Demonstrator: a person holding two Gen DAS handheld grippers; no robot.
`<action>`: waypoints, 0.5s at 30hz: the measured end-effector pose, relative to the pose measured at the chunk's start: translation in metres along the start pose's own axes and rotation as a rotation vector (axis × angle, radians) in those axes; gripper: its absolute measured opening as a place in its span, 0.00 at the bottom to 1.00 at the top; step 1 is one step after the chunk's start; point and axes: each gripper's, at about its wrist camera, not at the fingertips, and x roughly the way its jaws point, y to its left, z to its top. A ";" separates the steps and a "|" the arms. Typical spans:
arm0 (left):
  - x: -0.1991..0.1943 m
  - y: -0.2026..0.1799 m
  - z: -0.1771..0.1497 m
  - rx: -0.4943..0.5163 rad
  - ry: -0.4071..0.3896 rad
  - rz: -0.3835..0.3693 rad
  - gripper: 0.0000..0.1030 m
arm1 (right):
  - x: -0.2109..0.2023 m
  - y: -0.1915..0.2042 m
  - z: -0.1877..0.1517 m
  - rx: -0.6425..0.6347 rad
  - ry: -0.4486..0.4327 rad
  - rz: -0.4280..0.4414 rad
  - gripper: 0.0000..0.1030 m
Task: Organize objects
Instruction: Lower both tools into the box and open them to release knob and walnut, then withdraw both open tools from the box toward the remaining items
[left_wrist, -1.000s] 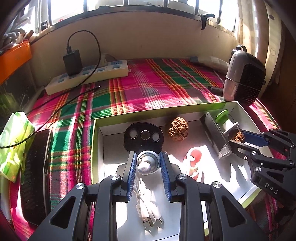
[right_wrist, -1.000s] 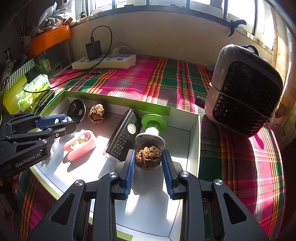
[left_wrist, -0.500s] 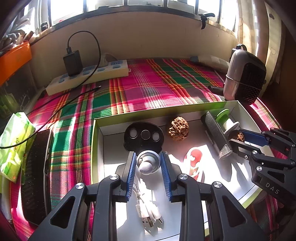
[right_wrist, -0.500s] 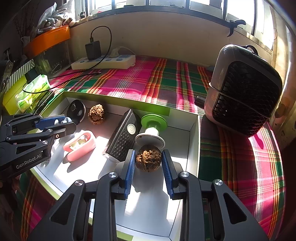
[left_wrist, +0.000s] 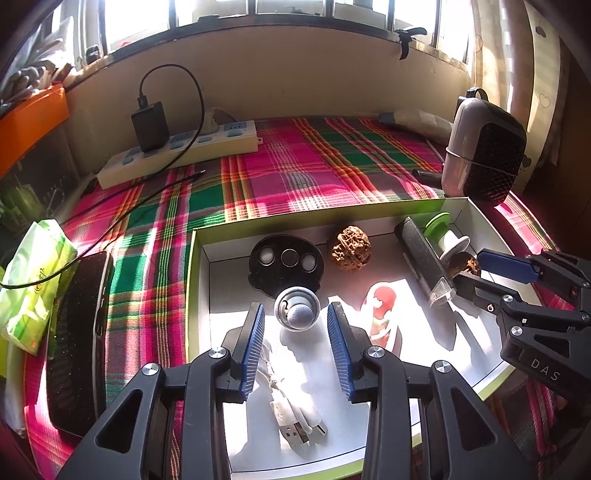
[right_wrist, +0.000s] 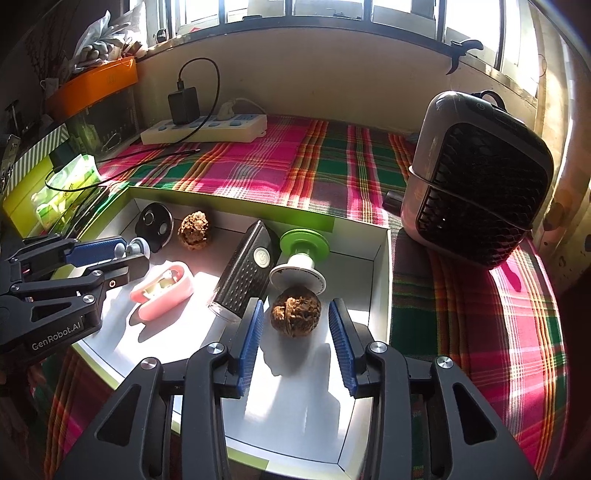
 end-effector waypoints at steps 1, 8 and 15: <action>-0.002 0.000 -0.001 -0.002 -0.002 0.003 0.32 | -0.001 0.000 0.000 0.001 -0.001 -0.001 0.39; -0.017 -0.006 -0.006 0.020 -0.035 0.020 0.33 | -0.008 0.003 -0.003 0.011 -0.016 0.002 0.39; -0.034 -0.012 -0.013 0.029 -0.064 0.027 0.33 | -0.021 0.005 -0.007 0.031 -0.039 0.006 0.39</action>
